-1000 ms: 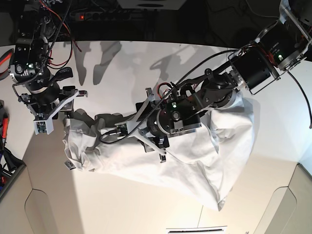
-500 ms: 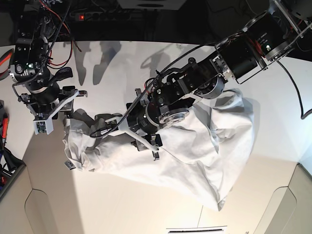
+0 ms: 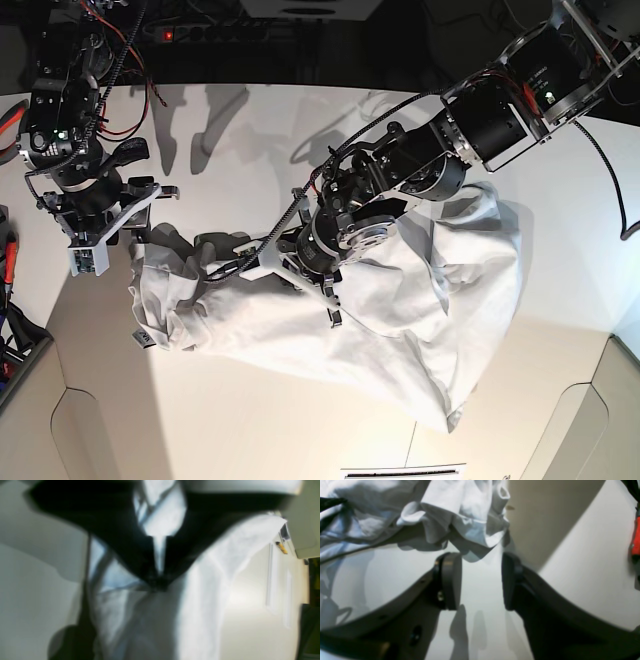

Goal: Layout the t-shirt on the table in an organized manner, then fold the t-shirt properly
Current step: 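Grasp the shirt fabric with the left gripper and drag it toward the right gripper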

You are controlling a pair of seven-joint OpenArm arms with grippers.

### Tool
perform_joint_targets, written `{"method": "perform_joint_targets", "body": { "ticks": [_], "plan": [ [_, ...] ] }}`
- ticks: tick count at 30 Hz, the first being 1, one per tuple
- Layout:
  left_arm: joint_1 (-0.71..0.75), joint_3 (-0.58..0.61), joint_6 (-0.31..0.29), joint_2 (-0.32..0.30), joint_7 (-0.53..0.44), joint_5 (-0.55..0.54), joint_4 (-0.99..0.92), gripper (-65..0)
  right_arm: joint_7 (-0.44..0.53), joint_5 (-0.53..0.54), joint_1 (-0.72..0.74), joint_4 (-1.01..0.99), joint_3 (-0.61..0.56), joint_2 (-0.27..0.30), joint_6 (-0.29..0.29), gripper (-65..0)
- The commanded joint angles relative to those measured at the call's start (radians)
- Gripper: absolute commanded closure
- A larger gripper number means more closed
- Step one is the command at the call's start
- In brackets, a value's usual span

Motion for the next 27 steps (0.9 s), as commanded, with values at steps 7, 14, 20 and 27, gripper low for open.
{"method": "perform_joint_targets", "body": {
  "ticks": [7,14,20,27],
  "plan": [
    [-0.023,-0.006,0.025,0.005,-0.015,0.023,0.014,0.0,0.027,0.006,0.01,0.019,0.005,0.005,-0.003,-25.0],
    [-0.027,-0.006,0.032,-0.001,0.022,0.066,0.014,-40.9,0.027,0.006,0.011,0.019,0.005,0.005,-0.003,-25.0],
    [-0.076,-0.006,-0.019,0.015,0.008,0.011,-0.043,-40.8,0.027,0.006,0.011,0.019,0.005,0.005,-0.003,-25.0],
    [-0.108,-0.006,-0.088,0.058,-0.02,-0.023,-0.163,0.0,0.027,0.006,0.011,0.019,0.005,0.005,-0.003,-25.0]
  ]
}}
